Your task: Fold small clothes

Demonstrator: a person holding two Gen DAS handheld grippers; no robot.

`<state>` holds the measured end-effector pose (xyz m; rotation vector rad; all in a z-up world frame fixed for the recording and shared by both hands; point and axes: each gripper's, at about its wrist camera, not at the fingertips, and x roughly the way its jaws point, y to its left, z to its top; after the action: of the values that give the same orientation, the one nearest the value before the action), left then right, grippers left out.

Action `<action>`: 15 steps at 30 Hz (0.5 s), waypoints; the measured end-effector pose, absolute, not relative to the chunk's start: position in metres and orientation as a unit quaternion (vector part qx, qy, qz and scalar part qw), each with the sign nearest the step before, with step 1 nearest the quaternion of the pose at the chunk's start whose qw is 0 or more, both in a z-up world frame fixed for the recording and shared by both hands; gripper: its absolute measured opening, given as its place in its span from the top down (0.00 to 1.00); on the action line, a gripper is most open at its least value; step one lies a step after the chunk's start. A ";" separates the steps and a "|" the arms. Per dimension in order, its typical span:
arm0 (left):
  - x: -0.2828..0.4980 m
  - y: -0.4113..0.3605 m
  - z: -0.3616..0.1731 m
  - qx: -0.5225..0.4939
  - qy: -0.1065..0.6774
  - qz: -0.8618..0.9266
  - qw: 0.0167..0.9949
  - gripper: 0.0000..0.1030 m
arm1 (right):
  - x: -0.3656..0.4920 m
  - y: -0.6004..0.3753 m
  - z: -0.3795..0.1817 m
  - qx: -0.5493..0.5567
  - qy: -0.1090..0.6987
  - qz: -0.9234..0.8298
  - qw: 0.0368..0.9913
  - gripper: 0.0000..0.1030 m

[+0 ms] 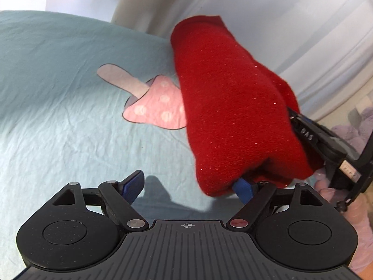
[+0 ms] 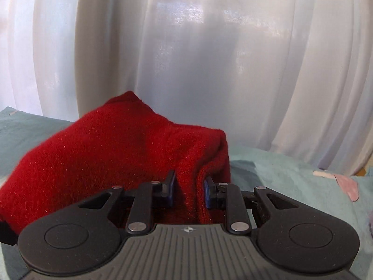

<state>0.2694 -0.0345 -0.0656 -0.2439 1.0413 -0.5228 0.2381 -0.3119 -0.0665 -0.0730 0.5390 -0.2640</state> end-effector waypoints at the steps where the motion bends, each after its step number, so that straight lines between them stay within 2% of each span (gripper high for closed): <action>1: 0.270 -0.033 -0.067 -0.123 0.495 -0.244 0.825 0.15 | 0.237 -0.316 -0.066 -0.030 0.263 -0.136 0.955 0.78; 5: 0.263 -0.026 -0.062 -0.121 0.491 -0.236 0.830 0.15 | 0.234 -0.318 -0.054 -0.018 0.273 -0.158 0.949 0.75; 8: 0.254 -0.020 -0.056 -0.105 0.482 -0.221 0.842 0.15 | 0.223 -0.312 -0.034 -0.014 0.246 -0.167 0.955 0.75; 12: 0.248 -0.008 -0.059 -0.138 0.482 -0.198 0.842 0.14 | 0.225 -0.285 -0.008 0.011 0.225 -0.083 0.971 0.75; 15: 0.246 0.001 -0.059 -0.159 0.483 -0.180 0.842 0.13 | 0.244 -0.238 -0.004 -0.023 0.235 0.009 0.972 0.75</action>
<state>0.2460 0.0009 -0.0595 -0.3357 1.0204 -0.3793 0.2442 -0.2376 -0.0040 -0.0473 0.4736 0.0176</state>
